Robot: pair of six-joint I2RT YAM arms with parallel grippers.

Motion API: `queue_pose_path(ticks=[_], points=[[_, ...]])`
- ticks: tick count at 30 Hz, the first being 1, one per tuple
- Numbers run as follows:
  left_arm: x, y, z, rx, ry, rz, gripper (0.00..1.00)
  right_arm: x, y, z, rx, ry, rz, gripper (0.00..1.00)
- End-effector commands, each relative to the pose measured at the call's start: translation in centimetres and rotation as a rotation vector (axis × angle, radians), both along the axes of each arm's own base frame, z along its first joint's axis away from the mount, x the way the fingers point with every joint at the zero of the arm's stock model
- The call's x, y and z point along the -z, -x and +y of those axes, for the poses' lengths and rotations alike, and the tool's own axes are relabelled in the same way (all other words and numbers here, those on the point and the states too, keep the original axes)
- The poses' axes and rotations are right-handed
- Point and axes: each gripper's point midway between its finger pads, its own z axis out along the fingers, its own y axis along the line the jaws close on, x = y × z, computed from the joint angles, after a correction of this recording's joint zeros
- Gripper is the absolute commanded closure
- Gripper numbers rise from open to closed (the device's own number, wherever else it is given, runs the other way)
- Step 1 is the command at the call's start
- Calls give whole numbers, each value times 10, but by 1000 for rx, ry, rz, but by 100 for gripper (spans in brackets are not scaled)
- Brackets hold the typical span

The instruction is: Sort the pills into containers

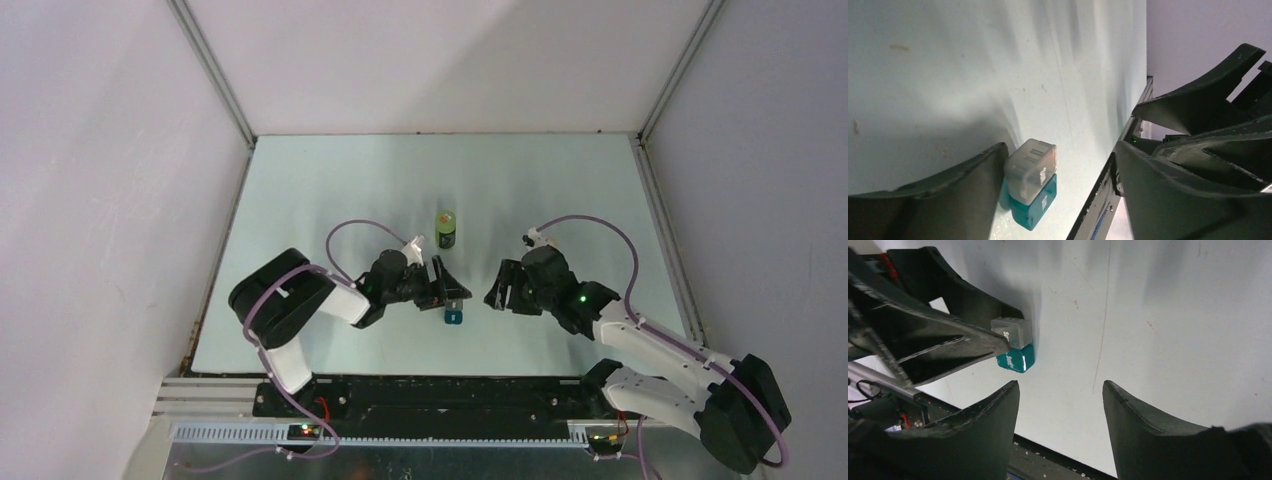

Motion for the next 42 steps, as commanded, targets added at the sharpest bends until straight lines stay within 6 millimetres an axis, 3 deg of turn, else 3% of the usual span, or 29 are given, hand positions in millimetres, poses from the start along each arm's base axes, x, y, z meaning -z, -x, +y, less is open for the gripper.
queue_pose_path(ticks=[1, 6, 9, 13, 14, 15, 16, 17, 21, 27, 35, 42], points=[[46, -4, 29, -73, -226, 9, 4, 2, -13, -4, 42, 41, -55, 32], [47, -11, 45, -145, -300, -5, 1, 11, -16, 0, 34, 74, -37, 31], [47, -19, 68, -245, -382, -43, 1, 17, -18, 4, 29, 102, -31, 29], [35, -23, 101, -358, -478, -92, 1, 22, -28, 12, 86, 152, -23, 29], [24, -26, 104, -383, -466, -121, 1, 16, -28, 20, 87, 158, -23, 29], [25, -25, 114, -409, -497, -134, 1, 23, -31, 18, 118, 208, -20, 29], [13, -28, 116, -430, -479, -164, 1, 19, -30, 24, 125, 220, -16, 29], [7, -28, 125, -456, -494, -183, 1, 26, -30, 26, 134, 262, -11, 29], [-11, -26, 143, -513, -505, -240, 0, 24, -32, 39, 194, 303, 9, 29], [-26, -27, 170, -602, -559, -290, 1, 20, -39, 70, 246, 327, 19, 29], [-19, -21, 171, -593, -542, -286, 1, 40, -34, 92, 250, 370, 87, 30], [-16, -16, 174, -592, -522, -291, 1, 48, -32, 88, 296, 435, 93, 36]])
